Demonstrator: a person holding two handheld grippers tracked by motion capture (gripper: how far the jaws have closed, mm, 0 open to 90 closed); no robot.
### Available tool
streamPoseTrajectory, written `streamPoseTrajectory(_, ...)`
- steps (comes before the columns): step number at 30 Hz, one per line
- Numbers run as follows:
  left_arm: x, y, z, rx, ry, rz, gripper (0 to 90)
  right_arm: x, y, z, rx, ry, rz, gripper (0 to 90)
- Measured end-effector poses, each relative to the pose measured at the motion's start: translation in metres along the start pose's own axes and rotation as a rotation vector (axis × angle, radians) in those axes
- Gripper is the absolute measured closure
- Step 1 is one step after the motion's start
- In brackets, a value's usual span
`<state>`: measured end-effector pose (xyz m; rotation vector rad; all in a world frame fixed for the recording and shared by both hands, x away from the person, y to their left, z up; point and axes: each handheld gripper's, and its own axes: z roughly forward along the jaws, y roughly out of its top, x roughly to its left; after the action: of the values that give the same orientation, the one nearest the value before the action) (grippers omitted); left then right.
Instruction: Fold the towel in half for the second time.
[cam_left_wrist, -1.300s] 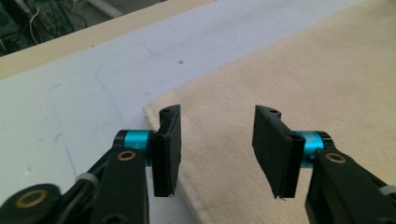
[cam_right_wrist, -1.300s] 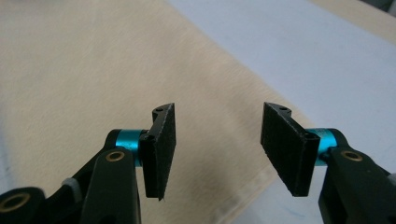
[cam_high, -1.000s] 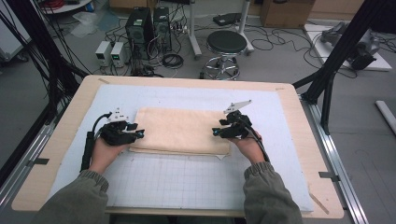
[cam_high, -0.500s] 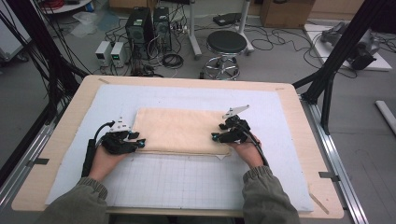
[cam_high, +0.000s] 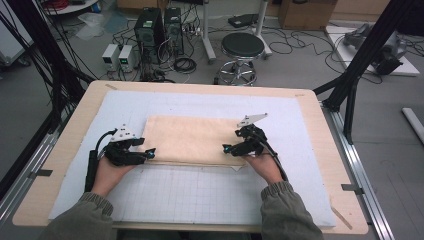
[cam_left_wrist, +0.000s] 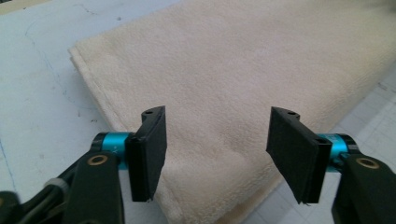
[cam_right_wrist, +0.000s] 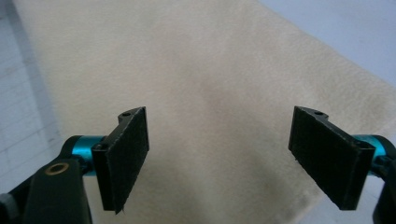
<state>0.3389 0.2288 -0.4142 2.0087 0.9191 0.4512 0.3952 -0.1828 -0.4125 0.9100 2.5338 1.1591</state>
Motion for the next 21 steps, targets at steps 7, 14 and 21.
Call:
streamPoseTrajectory(7,-0.006,0.001,-0.008,-0.017,-0.022,0.0,27.9,0.008,0.004,-0.016,-0.051,-0.006,-0.021,17.1)
streamPoseTrajectory(14,-0.007,-0.001,-0.016,-0.027,-0.02,0.01,25.9,0.009,-0.01,-0.024,-0.067,0.004,-0.002,16.2)
streamPoseTrajectory(21,-0.008,-0.006,-0.017,-0.024,-0.02,0.004,24.2,0.011,-0.029,-0.029,-0.066,0.005,0.024,14.8)
